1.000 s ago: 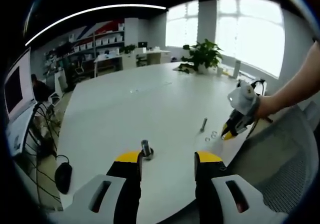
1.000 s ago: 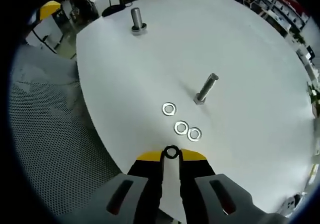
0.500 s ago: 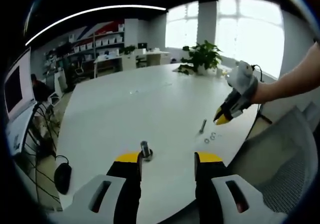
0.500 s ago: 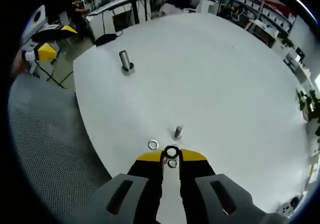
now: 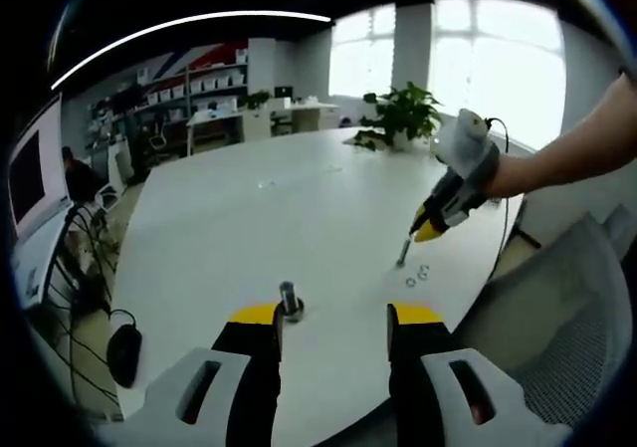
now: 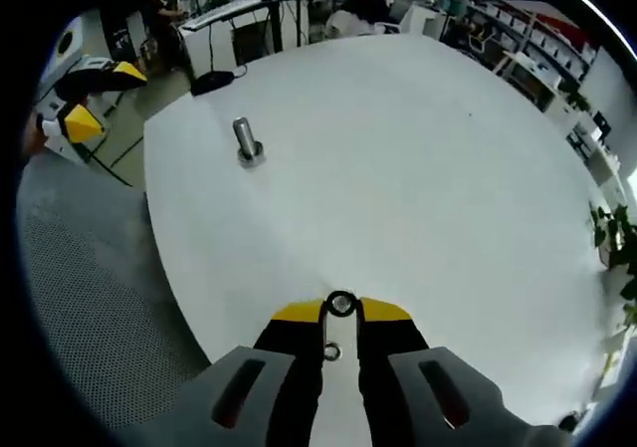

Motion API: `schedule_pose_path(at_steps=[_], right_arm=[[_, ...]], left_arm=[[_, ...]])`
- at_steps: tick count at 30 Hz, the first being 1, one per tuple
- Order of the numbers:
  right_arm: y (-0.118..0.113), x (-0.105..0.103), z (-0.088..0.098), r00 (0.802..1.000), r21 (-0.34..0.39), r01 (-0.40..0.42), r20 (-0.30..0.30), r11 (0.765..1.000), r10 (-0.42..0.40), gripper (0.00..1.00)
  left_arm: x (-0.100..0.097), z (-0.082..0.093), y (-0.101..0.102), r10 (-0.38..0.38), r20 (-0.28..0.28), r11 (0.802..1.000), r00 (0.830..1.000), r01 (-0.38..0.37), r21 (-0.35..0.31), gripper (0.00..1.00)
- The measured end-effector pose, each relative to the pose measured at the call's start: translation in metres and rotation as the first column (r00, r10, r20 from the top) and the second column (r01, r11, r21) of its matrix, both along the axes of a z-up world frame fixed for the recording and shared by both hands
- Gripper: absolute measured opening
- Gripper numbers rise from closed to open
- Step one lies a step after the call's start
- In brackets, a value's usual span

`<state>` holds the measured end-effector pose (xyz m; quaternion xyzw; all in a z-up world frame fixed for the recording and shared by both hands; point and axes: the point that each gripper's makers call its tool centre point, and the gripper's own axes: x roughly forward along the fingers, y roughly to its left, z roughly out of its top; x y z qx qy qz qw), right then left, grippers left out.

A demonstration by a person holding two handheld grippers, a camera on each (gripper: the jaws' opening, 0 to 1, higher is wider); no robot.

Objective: Place the washer onto the threaded stud by aligning its center hole with the stud, sliding it down to the base, and recovering from edge contact or off-axis alignment until the washer reaches the visible bottom stop.

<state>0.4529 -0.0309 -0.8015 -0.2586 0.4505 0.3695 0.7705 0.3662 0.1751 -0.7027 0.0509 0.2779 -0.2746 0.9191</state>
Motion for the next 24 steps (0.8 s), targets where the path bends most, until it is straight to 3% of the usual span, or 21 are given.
schedule_pose_path(at_steps=[9,24], right_arm=[[0.002,0.004,-0.005,1.0,-0.023,-0.009,-0.015,1.0,0.009,0.13],[-0.001,0.003,-0.036,0.997,-0.069,-0.024,-0.075,0.997,0.019,0.13]], left_arm=[[0.0,-0.001,-0.001,-0.004,-0.004,1.0,1.0,0.004,0.0,0.4],[-0.002,-0.004,0.0,-0.002,-0.017,1.0,1.0,0.002,0.006,0.4]])
